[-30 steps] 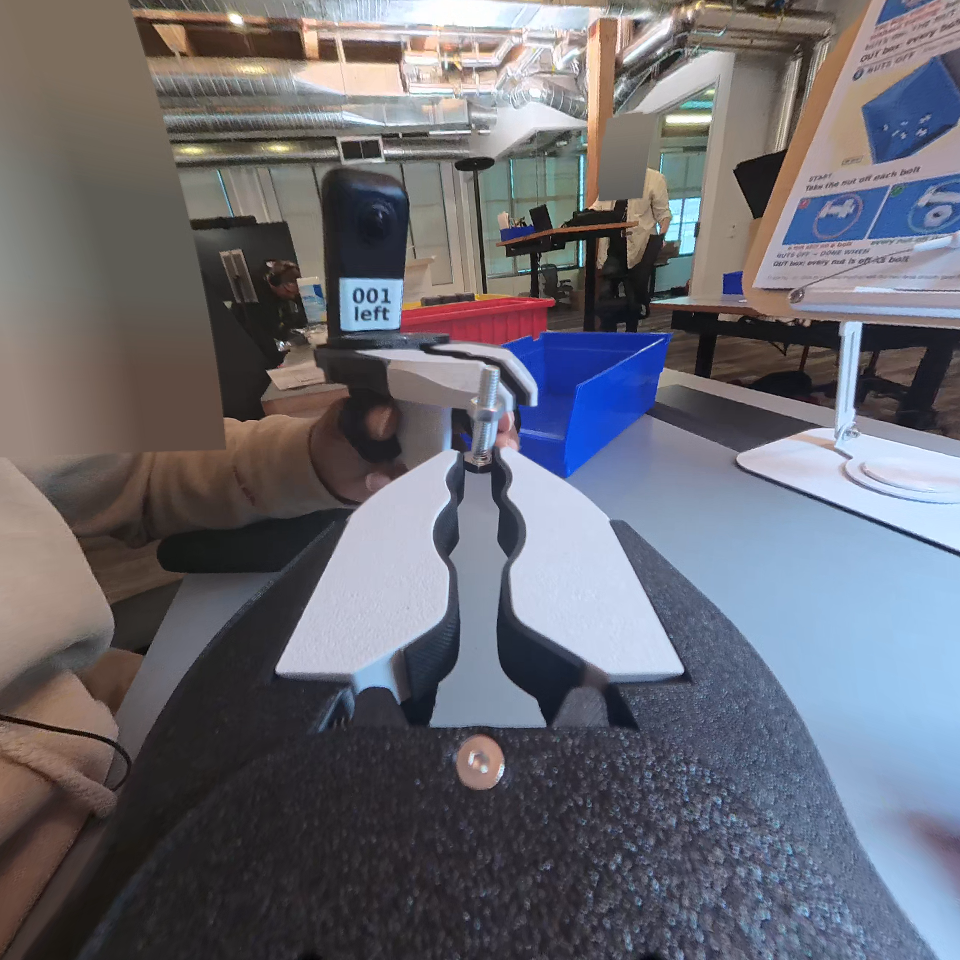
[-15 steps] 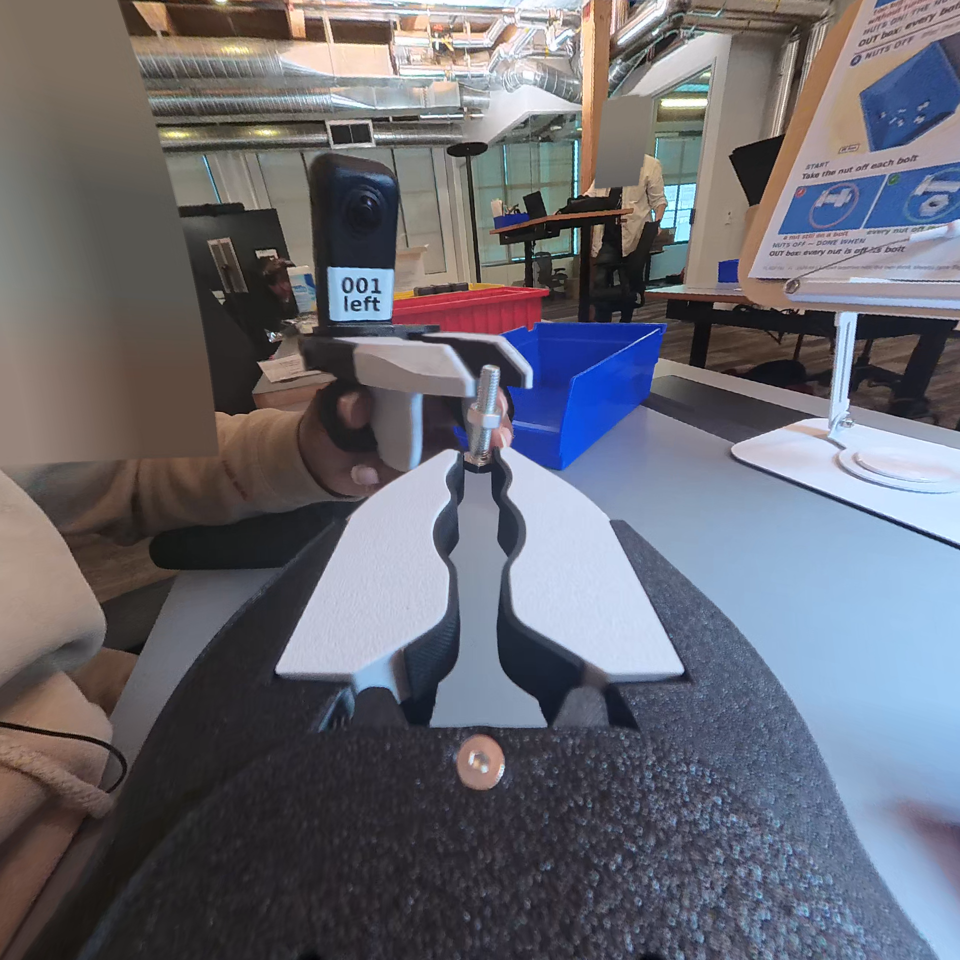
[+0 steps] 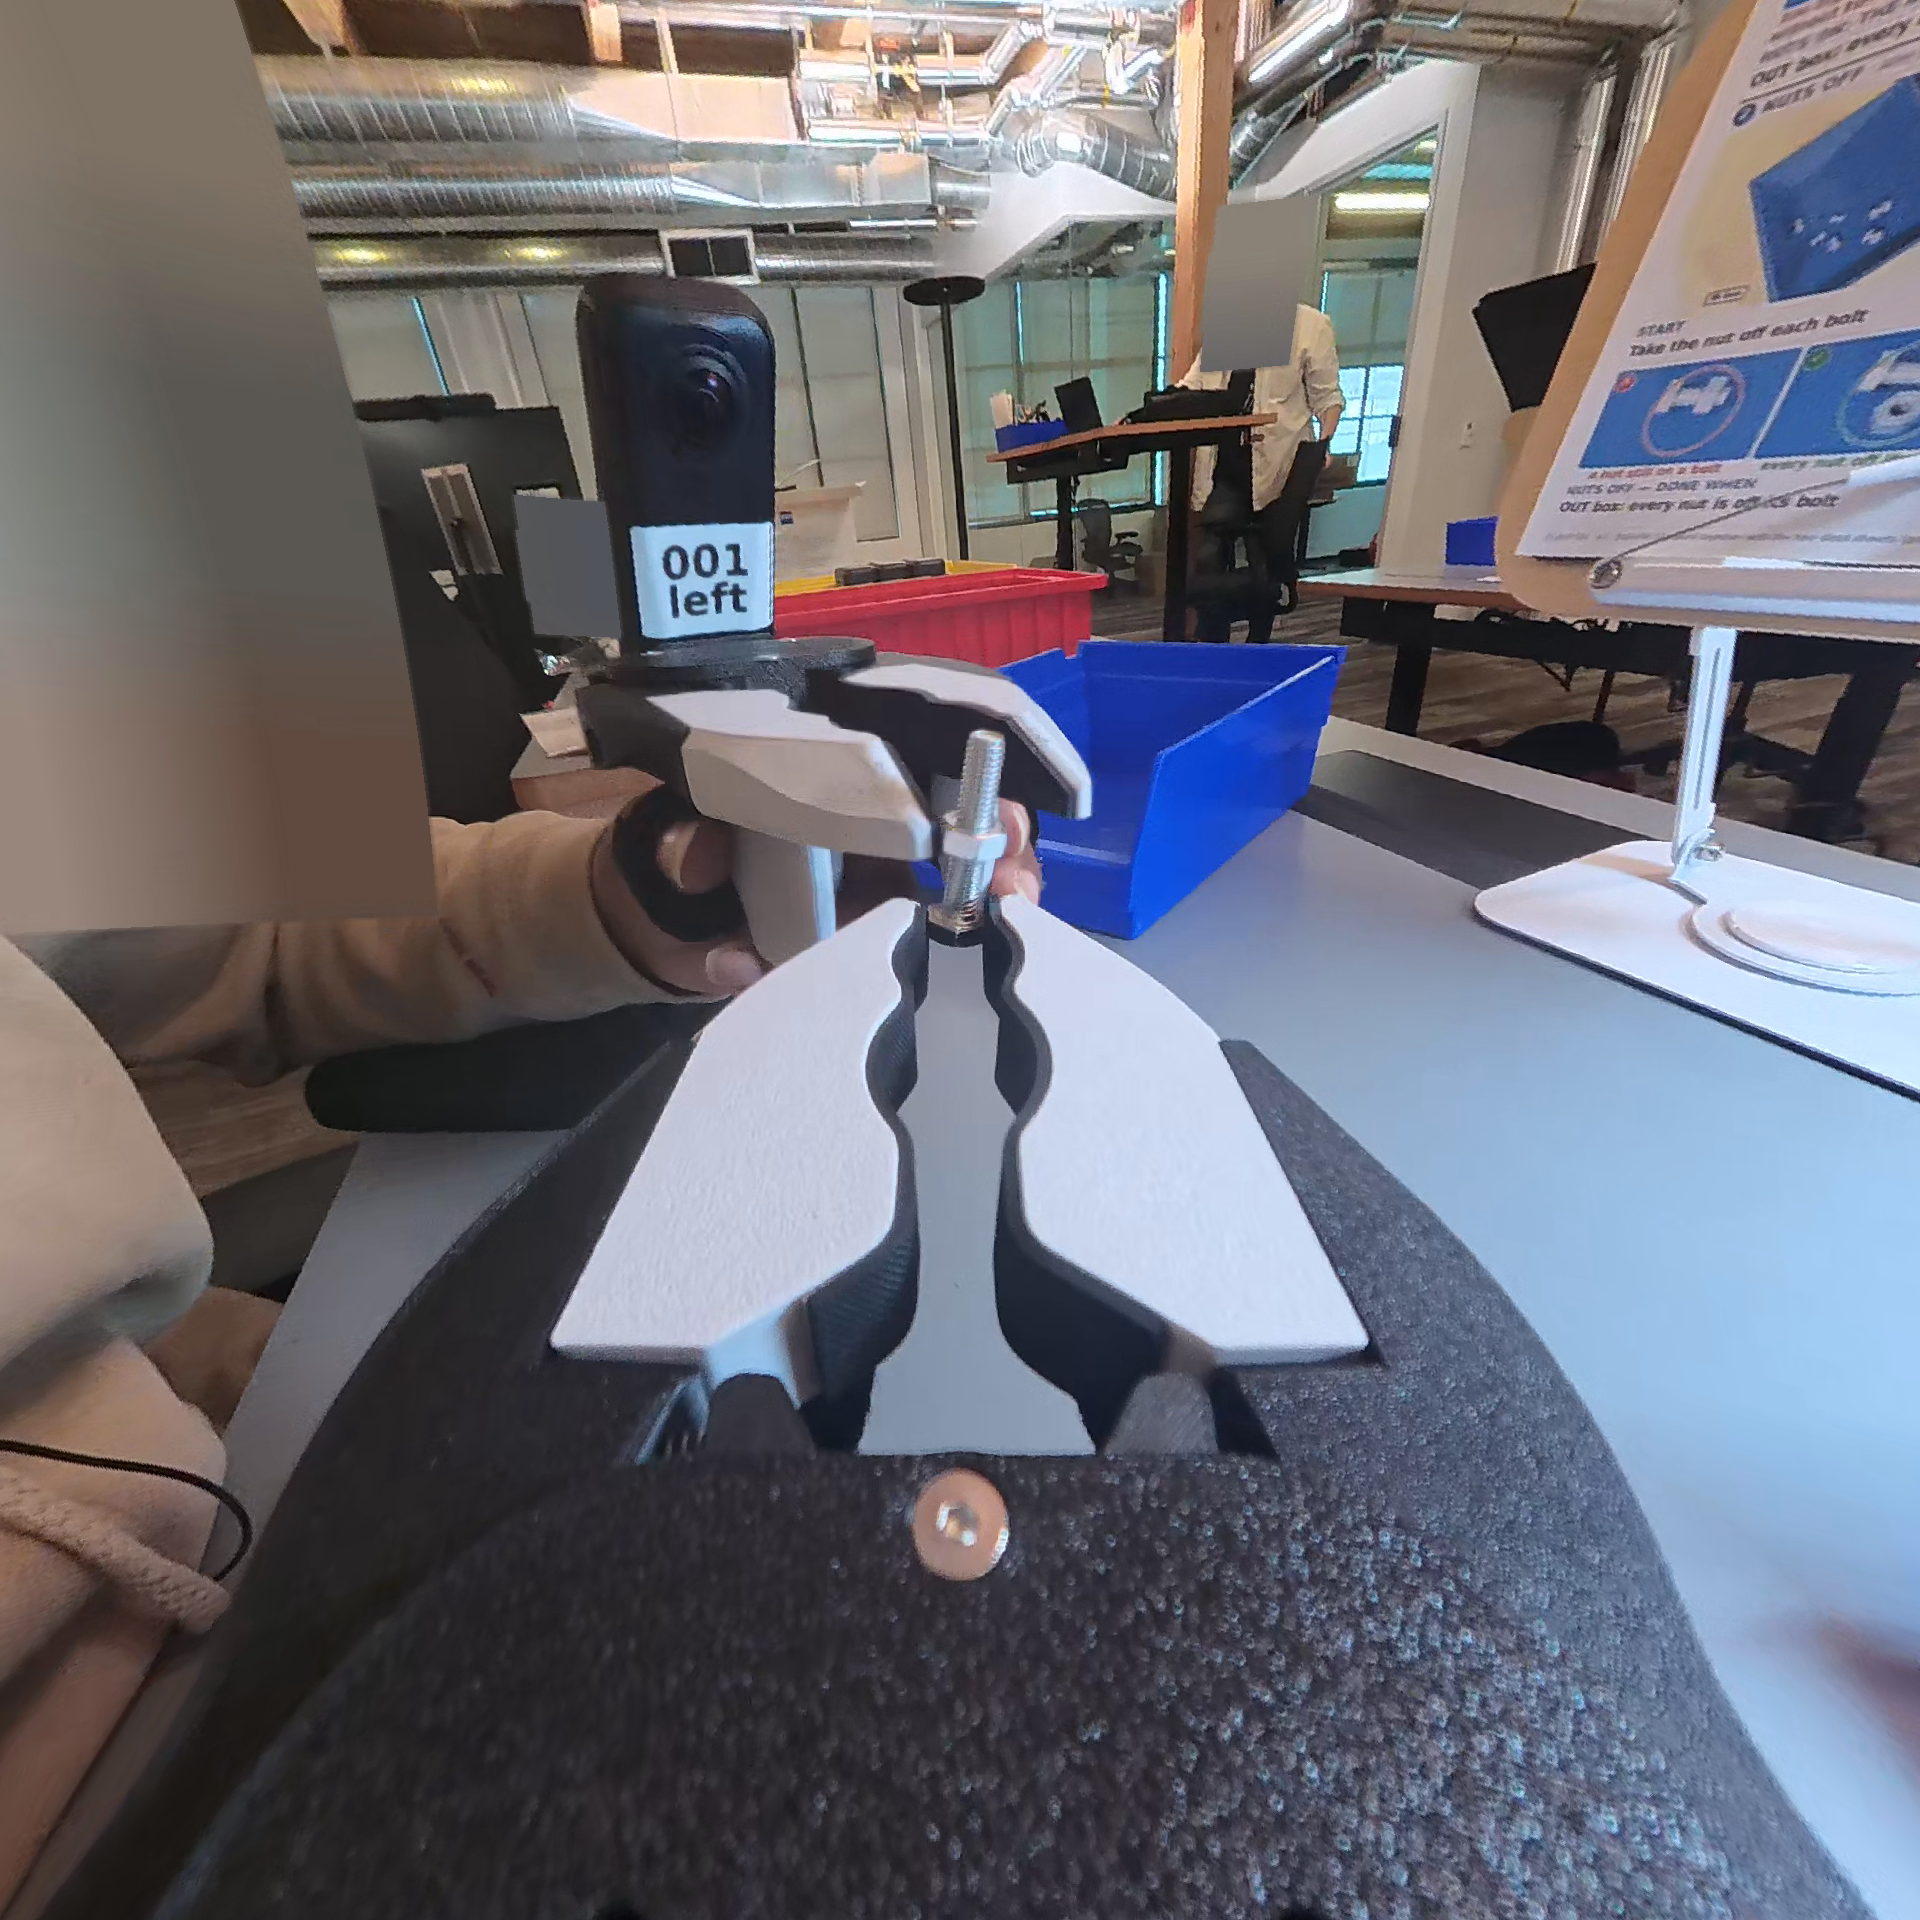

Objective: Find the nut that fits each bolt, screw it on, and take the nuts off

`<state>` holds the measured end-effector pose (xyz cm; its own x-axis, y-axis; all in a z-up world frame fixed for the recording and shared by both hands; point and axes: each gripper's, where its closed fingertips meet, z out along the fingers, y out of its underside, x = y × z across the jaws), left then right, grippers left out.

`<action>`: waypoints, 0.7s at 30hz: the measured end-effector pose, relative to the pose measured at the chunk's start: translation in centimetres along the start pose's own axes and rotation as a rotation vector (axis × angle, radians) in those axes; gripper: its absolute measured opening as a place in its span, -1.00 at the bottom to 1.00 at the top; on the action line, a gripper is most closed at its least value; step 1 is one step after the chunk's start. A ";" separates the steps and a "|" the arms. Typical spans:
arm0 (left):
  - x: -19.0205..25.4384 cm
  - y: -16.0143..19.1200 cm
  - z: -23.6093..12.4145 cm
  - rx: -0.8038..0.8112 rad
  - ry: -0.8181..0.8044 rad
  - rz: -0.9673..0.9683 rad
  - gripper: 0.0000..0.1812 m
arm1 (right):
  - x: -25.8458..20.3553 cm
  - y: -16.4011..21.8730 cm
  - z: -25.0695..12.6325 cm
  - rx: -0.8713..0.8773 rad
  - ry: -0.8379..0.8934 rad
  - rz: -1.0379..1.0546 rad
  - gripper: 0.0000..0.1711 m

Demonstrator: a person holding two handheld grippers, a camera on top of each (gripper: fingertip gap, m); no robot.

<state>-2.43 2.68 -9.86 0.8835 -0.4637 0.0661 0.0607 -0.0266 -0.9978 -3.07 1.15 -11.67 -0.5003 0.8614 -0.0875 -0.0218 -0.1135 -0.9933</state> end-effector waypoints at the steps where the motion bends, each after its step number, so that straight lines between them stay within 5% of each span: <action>1: -0.1 0.0 -0.1 0.000 -0.003 -0.005 -0.74 | 0.1 0.0 0.0 0.000 0.003 0.001 -0.89; 3: -1.4 -0.2 -0.6 0.011 -0.059 -0.023 -0.93 | 0.2 -0.3 -0.3 0.019 -0.005 0.014 -0.89; 9: 0.2 -0.3 -0.1 0.016 0.023 -0.029 -0.71 | 0.2 0.0 -0.1 -0.005 0.006 0.004 -0.89; 14: -1.4 0.1 -0.5 -0.006 -0.047 -0.031 -0.89 | 0.3 -0.3 -0.4 0.014 0.006 0.001 -0.89; 21: 0.0 0.1 -0.1 -0.004 0.015 -0.023 -0.72 | 0.2 0.3 0.0 -0.025 0.021 -0.023 -0.88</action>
<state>-2.44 2.62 -9.94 0.8749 -0.4761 0.0886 0.0785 -0.0411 -0.9961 -3.17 1.33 -11.95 -0.4813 0.8741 -0.0658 -0.0113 -0.0813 -0.9966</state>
